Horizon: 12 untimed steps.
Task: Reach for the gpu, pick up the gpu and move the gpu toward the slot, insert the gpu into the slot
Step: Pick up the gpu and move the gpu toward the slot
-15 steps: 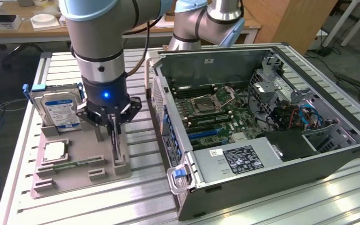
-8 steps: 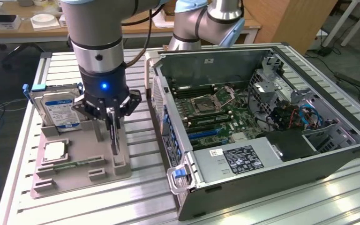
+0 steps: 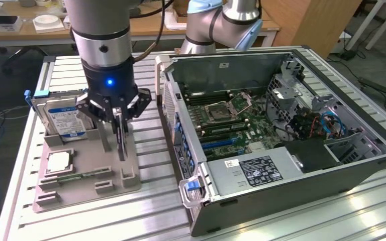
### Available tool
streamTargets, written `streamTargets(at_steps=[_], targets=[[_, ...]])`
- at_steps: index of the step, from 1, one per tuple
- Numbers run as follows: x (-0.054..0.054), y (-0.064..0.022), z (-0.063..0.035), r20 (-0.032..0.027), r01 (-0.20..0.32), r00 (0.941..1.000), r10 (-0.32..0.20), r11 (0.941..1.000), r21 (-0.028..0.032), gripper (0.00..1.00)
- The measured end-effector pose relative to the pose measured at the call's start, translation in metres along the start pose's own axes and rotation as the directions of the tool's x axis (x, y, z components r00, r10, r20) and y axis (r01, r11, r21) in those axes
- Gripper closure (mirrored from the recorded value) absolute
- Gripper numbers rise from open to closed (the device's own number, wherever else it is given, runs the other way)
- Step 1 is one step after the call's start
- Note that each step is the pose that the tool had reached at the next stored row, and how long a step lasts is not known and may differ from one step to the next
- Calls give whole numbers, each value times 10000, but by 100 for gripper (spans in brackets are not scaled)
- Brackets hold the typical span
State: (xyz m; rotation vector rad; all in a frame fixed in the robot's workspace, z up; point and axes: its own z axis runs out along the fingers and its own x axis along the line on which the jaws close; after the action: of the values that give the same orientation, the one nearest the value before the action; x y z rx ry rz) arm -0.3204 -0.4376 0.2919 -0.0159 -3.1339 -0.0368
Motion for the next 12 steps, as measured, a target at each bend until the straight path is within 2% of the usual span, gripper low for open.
streamTargets(at_steps=[12], targets=[[2, 5, -231, 0, 0, 10000, 0, 10000, 0, 74]])
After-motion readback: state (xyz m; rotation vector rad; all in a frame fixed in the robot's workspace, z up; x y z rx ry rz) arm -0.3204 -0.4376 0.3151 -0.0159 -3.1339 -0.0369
